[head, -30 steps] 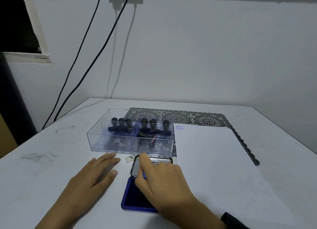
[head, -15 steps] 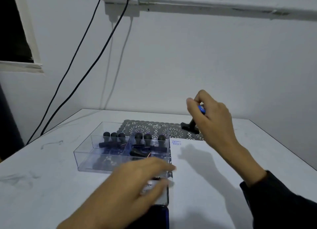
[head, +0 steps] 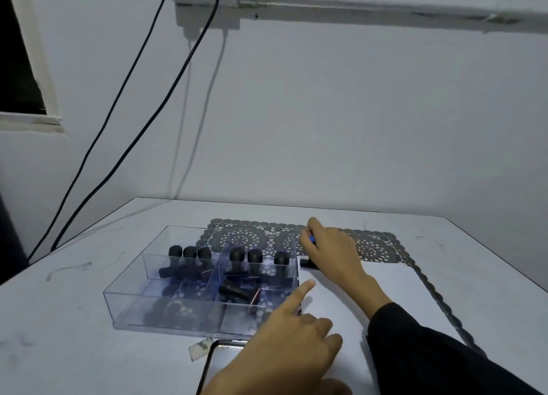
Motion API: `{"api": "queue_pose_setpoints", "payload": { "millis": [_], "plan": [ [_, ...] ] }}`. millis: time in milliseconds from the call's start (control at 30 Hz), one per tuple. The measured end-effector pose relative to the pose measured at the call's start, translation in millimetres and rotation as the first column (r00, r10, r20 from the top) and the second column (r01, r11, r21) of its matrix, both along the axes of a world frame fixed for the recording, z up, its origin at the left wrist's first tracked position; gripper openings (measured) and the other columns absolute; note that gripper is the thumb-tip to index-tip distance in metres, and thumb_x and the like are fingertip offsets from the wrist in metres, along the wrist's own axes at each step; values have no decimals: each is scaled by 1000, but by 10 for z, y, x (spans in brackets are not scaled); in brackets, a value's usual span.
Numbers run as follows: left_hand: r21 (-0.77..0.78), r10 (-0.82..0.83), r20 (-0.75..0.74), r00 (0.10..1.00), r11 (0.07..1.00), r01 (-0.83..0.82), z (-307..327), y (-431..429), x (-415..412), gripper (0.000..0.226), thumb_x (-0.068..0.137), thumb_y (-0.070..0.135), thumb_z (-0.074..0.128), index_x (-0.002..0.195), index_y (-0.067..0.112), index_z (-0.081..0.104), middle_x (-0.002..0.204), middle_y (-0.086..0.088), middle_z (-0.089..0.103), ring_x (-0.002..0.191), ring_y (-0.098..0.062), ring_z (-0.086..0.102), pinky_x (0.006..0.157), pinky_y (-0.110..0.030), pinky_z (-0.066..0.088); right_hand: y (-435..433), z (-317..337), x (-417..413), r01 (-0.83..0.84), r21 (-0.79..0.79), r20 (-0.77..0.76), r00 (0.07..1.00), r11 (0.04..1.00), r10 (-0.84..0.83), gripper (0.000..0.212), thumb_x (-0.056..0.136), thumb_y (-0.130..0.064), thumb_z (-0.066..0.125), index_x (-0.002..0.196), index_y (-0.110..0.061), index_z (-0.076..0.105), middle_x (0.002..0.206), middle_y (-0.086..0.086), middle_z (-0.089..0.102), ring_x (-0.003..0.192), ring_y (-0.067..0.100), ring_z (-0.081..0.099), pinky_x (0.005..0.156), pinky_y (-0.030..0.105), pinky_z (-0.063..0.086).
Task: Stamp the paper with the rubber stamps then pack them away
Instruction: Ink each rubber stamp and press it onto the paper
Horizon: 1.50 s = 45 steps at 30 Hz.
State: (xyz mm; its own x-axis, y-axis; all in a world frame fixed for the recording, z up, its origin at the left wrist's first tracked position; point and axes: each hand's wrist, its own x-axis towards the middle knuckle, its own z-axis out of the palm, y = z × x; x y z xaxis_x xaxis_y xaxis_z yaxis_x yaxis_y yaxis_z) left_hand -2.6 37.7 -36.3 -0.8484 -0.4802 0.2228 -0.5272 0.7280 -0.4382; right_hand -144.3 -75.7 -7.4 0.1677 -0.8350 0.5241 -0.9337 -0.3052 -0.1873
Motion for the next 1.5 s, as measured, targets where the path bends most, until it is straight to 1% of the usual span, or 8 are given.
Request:
{"api": "queue_pose_setpoints", "payload": {
  "millis": [200, 600, 767, 900, 1033, 1200, 1367, 1500],
  "plan": [
    [26, -21, -46, 999, 999, 22, 56, 25, 19, 67, 91, 60, 18, 104, 18, 67, 95, -2, 70, 80, -21, 69, 111, -43, 4, -45, -50, -12, -25, -5, -6, 1000, 1000, 25, 19, 98, -30, 36, 84, -17, 40, 55, -6, 41, 50, 18, 39, 46, 31, 23],
    [45, -20, -71, 997, 999, 23, 84, 74, 37, 65, 87, 62, 23, 104, 20, 69, 95, 1, 71, 84, -18, 69, 105, -40, 13, 0, -158, 56, 78, -9, -76, 994, 997, -79, 15, 98, -27, 35, 89, -16, 39, 54, -4, 36, 47, 19, 33, 45, 32, 15],
    [132, -91, -292, 952, 982, 134, 243, 100, 84, 38, 87, 47, 49, 117, 26, 61, 121, 7, 62, 112, -9, 56, 116, -36, 22, 30, -192, 62, 75, -32, -27, 997, 997, -76, 15, 99, -29, 35, 88, -19, 36, 54, -5, 37, 47, 17, 35, 46, 33, 19],
    [120, -8, -412, 911, 991, 63, 314, 67, 419, 41, 87, 45, 55, 125, 31, 57, 129, 13, 55, 124, -4, 46, 115, -36, 26, 39, -104, 19, 43, -35, 94, 995, 998, -39, 20, 99, -33, 35, 87, -18, 40, 59, -3, 48, 56, 23, 47, 49, 32, 27],
    [114, 72, -493, 867, 993, -18, 307, 43, 801, 32, 92, 44, 47, 116, 32, 63, 116, 17, 60, 110, -4, 51, 96, -25, 34, 75, 246, -67, 73, -45, 485, 873, 996, -42, 22, 96, -27, 42, 81, -11, 46, 62, 3, 52, 54, 19, 42, 50, 30, 28],
    [208, 166, -517, 839, 976, -65, 253, 93, 950, 21, 94, 47, 43, 100, 38, 61, 92, 24, 64, 80, 1, 55, 56, -27, 50, 144, 493, -49, 36, -14, 617, 787, 999, -19, 21, 92, -26, 45, 76, -12, 46, 66, 2, 48, 56, 16, 36, 54, 31, 26],
    [248, 208, -572, 794, 966, -74, 233, 91, 1176, 20, 91, 49, 45, 98, 39, 61, 88, 25, 65, 77, 3, 55, 56, -28, 51, 318, 709, -61, -35, -55, 694, 717, 998, 64, 23, 87, -29, 46, 67, -19, 40, 69, 13, 55, 58, 18, 35, 60, 33, 30],
    [266, 260, -612, 747, 957, -116, 213, 103, 1382, 30, 89, 59, 42, 97, 40, 64, 87, 27, 65, 80, 7, 56, 61, -27, 52, 537, 746, -84, -77, -33, 649, 756, 996, 80, 22, 86, -32, 46, 72, -14, 44, 66, 13, 61, 55, 18, 34, 59, 34, 31]
  ]
}}
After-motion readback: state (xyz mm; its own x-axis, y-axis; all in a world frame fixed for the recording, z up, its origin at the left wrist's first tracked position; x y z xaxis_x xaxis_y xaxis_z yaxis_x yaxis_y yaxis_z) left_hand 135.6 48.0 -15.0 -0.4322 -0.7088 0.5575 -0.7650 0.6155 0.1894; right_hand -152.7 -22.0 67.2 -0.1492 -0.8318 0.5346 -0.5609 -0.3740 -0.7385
